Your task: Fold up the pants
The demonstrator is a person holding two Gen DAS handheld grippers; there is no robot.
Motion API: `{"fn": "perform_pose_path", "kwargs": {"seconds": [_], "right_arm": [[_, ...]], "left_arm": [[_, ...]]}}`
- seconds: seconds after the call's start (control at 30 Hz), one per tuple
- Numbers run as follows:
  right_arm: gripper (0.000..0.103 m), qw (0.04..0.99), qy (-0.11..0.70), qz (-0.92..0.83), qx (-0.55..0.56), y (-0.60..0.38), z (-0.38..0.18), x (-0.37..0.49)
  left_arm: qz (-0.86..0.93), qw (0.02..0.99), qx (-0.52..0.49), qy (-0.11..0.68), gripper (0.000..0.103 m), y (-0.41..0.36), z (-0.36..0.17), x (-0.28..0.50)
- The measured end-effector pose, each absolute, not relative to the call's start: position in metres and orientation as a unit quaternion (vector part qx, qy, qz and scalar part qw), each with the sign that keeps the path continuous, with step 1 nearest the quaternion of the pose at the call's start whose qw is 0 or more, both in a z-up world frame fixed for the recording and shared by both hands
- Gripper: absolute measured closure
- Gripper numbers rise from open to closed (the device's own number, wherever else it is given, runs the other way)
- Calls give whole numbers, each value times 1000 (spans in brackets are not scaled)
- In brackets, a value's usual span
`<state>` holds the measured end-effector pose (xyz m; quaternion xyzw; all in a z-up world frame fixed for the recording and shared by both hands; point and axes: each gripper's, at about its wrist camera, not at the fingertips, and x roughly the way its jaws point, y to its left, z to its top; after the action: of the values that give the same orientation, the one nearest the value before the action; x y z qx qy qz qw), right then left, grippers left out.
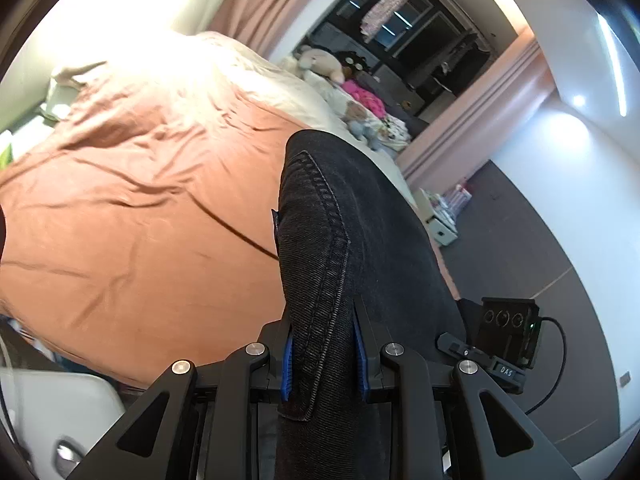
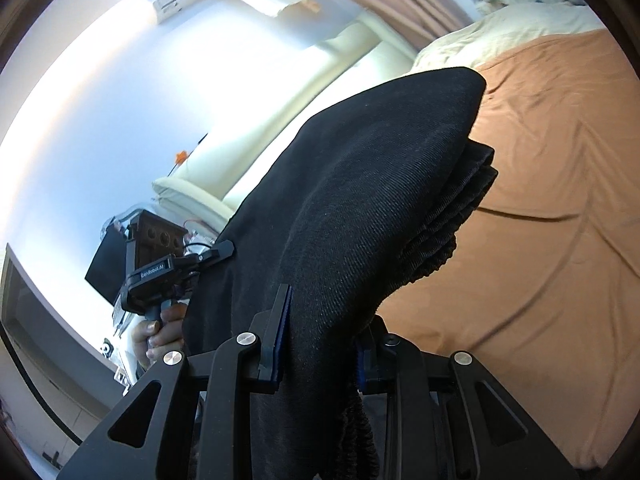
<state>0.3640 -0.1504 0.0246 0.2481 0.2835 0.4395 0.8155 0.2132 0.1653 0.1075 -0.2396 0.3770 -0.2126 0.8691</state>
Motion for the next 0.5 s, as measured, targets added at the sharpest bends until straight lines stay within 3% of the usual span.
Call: {"fn": "perform_pose_path", "kwargs": {"seconds": [0.5], "right_arm": [[80, 791, 311, 475, 230, -63, 7, 459]], "left_arm": [[-157, 874, -258, 381, 78, 276, 76, 244]]}}
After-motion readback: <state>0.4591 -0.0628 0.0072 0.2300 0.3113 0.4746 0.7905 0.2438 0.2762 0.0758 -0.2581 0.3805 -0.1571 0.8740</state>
